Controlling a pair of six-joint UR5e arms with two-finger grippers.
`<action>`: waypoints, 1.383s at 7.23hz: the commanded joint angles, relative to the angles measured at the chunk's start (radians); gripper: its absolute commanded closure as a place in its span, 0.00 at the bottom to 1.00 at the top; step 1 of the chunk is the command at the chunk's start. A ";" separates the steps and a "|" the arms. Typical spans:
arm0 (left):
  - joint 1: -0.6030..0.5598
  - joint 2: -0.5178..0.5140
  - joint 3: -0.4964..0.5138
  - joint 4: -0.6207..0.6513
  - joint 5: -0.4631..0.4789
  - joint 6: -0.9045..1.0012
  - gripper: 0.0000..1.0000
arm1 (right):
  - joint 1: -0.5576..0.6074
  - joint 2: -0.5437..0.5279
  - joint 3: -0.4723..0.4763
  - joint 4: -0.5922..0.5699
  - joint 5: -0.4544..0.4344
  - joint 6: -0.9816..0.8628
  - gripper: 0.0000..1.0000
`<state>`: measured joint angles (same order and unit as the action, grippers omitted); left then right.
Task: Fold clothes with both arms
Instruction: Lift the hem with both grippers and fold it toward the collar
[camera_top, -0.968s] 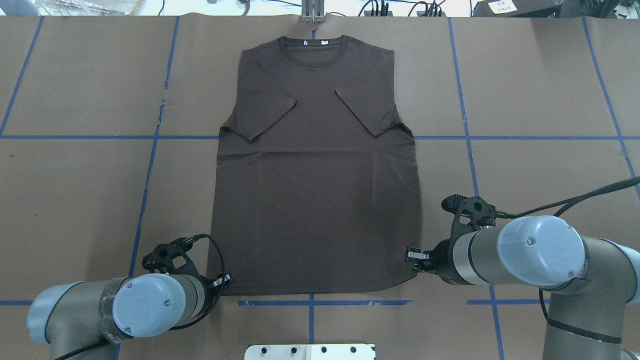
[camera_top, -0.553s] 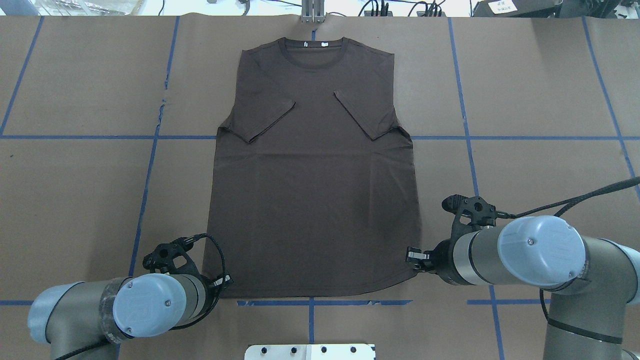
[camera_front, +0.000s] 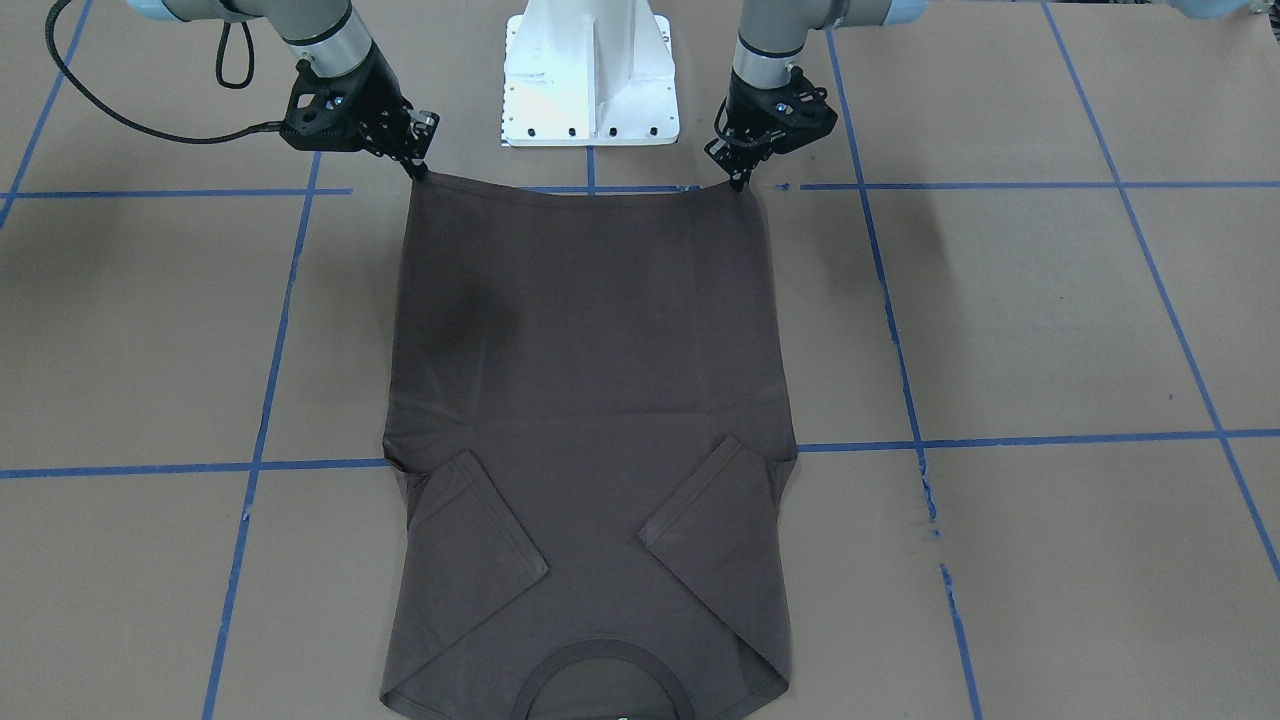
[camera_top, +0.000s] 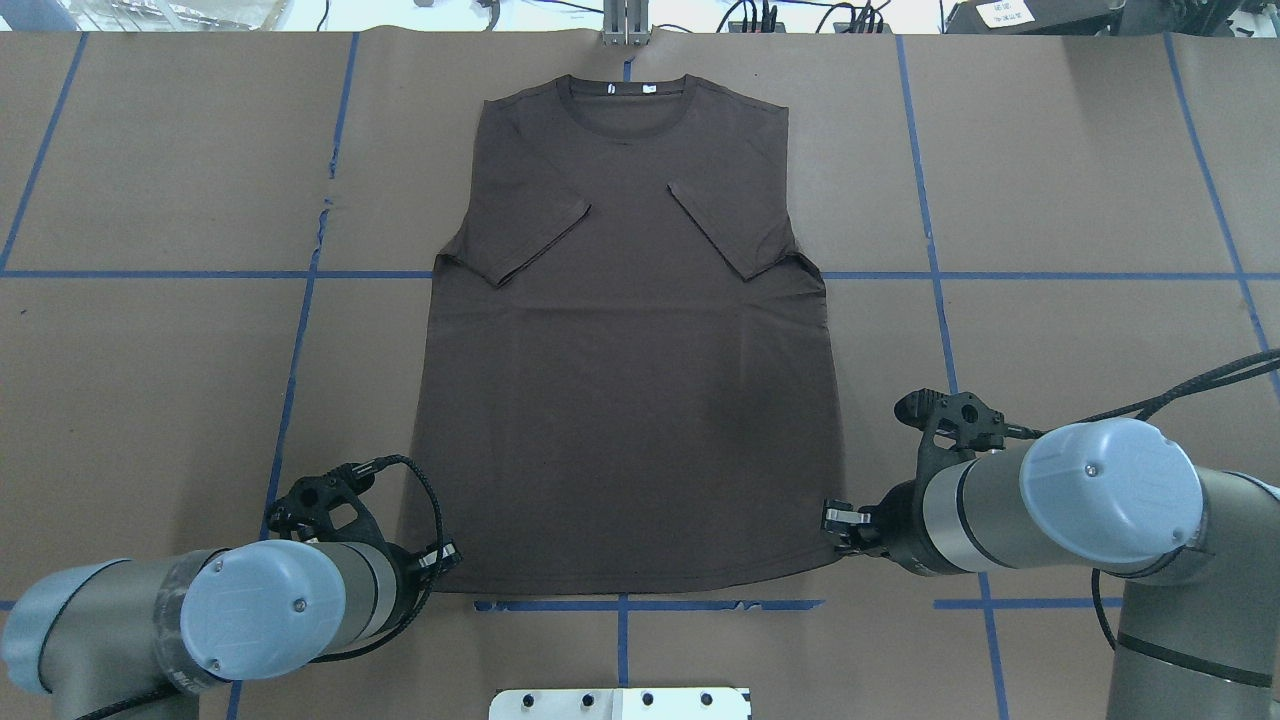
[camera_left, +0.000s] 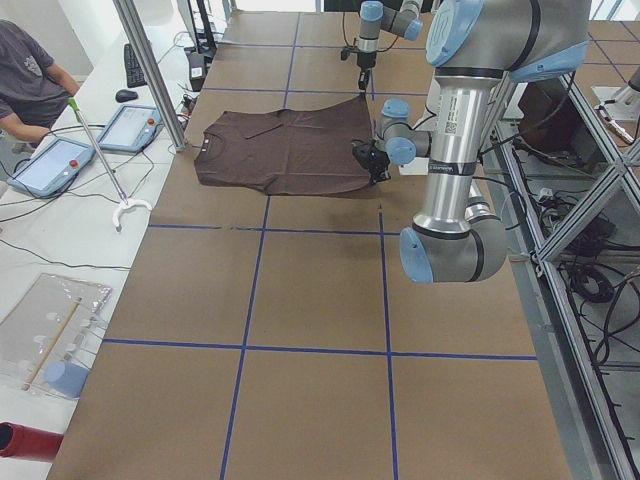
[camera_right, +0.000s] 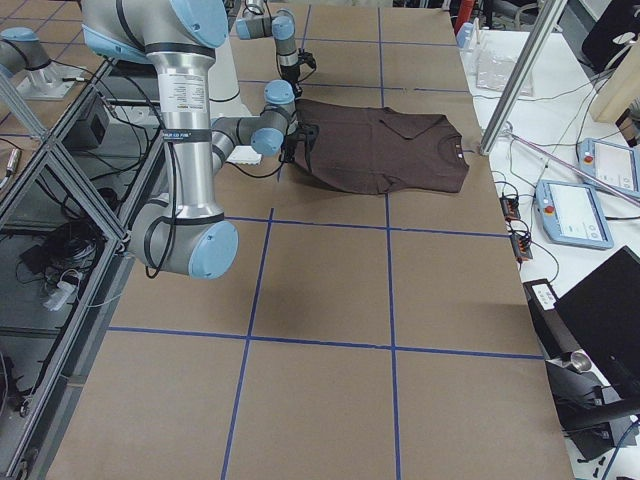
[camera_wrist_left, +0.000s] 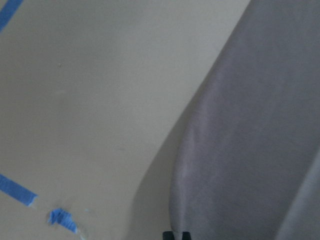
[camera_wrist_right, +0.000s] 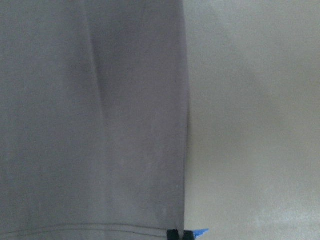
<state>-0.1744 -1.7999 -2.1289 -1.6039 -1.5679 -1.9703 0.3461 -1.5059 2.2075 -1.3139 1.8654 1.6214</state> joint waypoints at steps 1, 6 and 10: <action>0.032 -0.001 -0.144 0.151 -0.003 0.007 1.00 | -0.033 -0.066 0.075 -0.004 0.113 0.000 1.00; 0.138 -0.015 -0.224 0.246 -0.018 0.010 1.00 | -0.028 -0.119 0.152 -0.001 0.120 -0.015 1.00; -0.174 -0.091 -0.174 0.243 -0.023 0.345 1.00 | 0.212 -0.030 0.080 -0.001 0.116 -0.207 1.00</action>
<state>-0.2273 -1.8606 -2.3215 -1.3594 -1.5860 -1.7329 0.4748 -1.5610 2.3186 -1.3158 1.9749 1.4739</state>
